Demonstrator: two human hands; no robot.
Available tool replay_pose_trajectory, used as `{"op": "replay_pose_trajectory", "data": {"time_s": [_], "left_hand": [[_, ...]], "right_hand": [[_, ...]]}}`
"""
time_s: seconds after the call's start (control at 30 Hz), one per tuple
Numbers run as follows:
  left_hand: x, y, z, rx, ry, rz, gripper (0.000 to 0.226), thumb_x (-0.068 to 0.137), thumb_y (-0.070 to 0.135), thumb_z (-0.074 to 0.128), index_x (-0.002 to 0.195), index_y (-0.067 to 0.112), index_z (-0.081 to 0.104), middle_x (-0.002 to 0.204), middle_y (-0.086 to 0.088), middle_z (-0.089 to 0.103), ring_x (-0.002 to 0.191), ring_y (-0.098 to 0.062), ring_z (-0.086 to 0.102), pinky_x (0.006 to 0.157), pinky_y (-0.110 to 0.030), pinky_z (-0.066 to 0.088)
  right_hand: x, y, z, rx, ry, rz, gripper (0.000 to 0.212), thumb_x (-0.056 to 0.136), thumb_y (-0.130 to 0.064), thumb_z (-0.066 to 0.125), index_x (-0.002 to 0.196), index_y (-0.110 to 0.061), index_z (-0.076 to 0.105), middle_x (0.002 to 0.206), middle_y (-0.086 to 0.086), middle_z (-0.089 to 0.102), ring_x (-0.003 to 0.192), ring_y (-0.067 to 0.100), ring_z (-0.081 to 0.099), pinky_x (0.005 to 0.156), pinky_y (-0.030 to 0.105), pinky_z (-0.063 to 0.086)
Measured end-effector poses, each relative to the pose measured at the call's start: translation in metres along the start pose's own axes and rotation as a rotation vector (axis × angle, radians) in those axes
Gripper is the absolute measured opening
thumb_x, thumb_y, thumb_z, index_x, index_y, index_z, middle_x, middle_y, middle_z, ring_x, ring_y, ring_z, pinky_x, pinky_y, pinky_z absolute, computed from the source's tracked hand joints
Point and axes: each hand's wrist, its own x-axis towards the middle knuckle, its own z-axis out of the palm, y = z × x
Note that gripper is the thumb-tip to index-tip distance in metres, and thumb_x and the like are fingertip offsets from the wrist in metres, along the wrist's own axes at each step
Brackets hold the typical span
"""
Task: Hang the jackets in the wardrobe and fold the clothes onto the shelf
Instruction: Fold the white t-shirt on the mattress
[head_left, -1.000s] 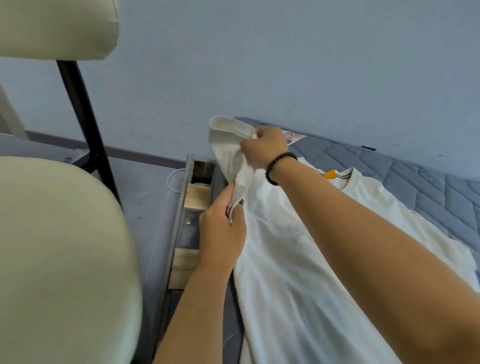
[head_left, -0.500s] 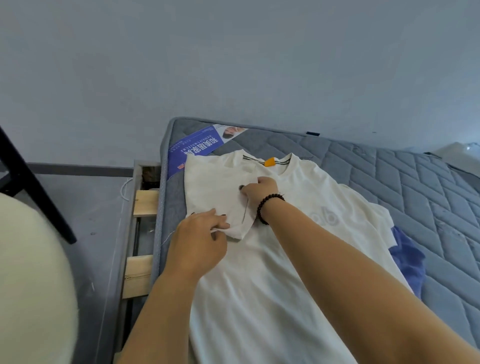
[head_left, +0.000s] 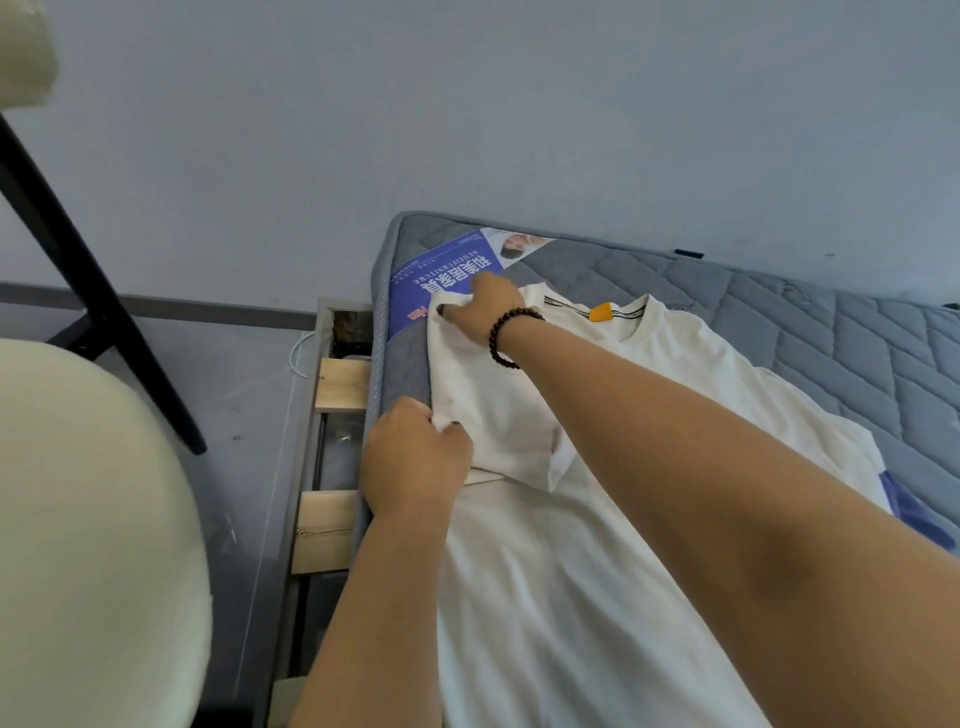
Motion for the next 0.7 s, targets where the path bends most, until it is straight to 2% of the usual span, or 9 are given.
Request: {"op": "replay_pose_trajectory", "data": {"time_s": [0.07,0.1,0.17,0.23,0.33,0.43,0.57,0.63,0.7], "left_hand": [[0.006,0.001,-0.005,0.076,-0.078,-0.02,0.023,0.087,0.036,0.057,0.095,0.014,0.06,0.09,-0.004,0.064,0.081,-0.024,0.057,0.057,-0.028,0.037],[0.008,0.001,-0.006,0.103,-0.102,-0.026,0.025,0.089,0.036,0.055,0.098,0.013,0.059,0.095,-0.005,0.063,0.085,-0.026,0.057,0.062,-0.03,0.04],[0.01,0.002,-0.01,0.122,-0.116,-0.039,0.024,0.095,0.029,0.049,0.107,0.01,0.053,0.102,-0.007,0.058,0.091,-0.027,0.053,0.071,-0.034,0.04],[0.011,0.002,-0.015,0.086,-0.104,-0.049,0.02,0.098,0.022,0.045,0.111,0.007,0.05,0.106,-0.013,0.056,0.088,-0.026,0.046,0.073,-0.036,0.038],[0.008,0.002,-0.014,0.077,-0.075,-0.044,0.021,0.098,0.021,0.044,0.112,0.008,0.05,0.106,-0.014,0.057,0.088,-0.027,0.049,0.073,-0.039,0.042],[-0.001,0.003,-0.011,0.122,-0.024,-0.02,0.018,0.098,0.019,0.042,0.112,0.008,0.048,0.088,-0.006,0.05,0.083,-0.028,0.051,0.067,-0.037,0.041],[-0.009,0.006,-0.009,0.108,0.079,0.03,0.014,0.099,0.015,0.039,0.109,0.007,0.046,0.077,-0.002,0.047,0.065,-0.018,0.046,0.054,-0.031,0.033],[-0.014,0.01,-0.005,0.086,0.145,0.059,0.014,0.098,0.016,0.044,0.11,0.01,0.047,0.095,-0.007,0.055,0.076,-0.02,0.051,0.061,-0.034,0.038],[-0.018,0.016,0.004,0.191,0.227,0.135,0.031,0.094,0.019,0.052,0.124,0.01,0.046,0.129,-0.011,0.049,0.115,-0.03,0.047,0.09,-0.044,0.04]], "right_hand": [[0.008,-0.011,0.005,-0.087,-0.096,-0.044,0.048,0.089,-0.039,0.06,0.125,-0.009,0.053,0.122,0.008,0.058,0.111,0.026,0.054,0.092,0.035,0.046],[0.01,-0.012,0.006,-0.115,-0.064,-0.064,0.039,0.089,-0.031,0.061,0.12,-0.009,0.058,0.119,0.007,0.061,0.108,0.025,0.055,0.092,0.035,0.044],[0.013,-0.008,0.005,-0.093,0.103,-0.073,0.02,0.087,-0.016,0.056,0.106,-0.014,0.065,0.107,0.004,0.066,0.102,0.024,0.056,0.091,0.034,0.034],[0.01,0.001,0.007,-0.059,0.24,-0.069,0.017,0.089,-0.01,0.051,0.095,-0.019,0.064,0.097,0.001,0.064,0.099,0.023,0.056,0.085,0.032,0.028],[0.002,0.023,0.008,0.049,0.253,-0.044,0.019,0.093,-0.022,0.052,0.108,-0.021,0.063,0.114,0.002,0.062,0.108,0.023,0.054,0.095,0.035,0.036],[-0.017,0.057,-0.003,0.24,0.278,-0.015,0.028,0.093,-0.029,0.055,0.117,-0.016,0.061,0.124,0.004,0.059,0.114,0.023,0.055,0.1,0.04,0.042],[-0.065,0.123,-0.029,0.389,0.373,0.015,0.019,0.088,-0.014,0.059,0.105,-0.015,0.068,0.117,0.001,0.062,0.11,0.016,0.056,0.09,0.02,0.038],[-0.093,0.156,-0.041,0.411,0.418,0.069,0.017,0.088,-0.012,0.059,0.101,-0.017,0.068,0.115,-0.002,0.058,0.109,0.013,0.053,0.088,0.018,0.035],[-0.117,0.188,-0.046,0.402,0.463,0.13,0.017,0.087,-0.01,0.058,0.099,-0.018,0.067,0.116,-0.001,0.055,0.113,0.016,0.05,0.093,0.021,0.035]]}}
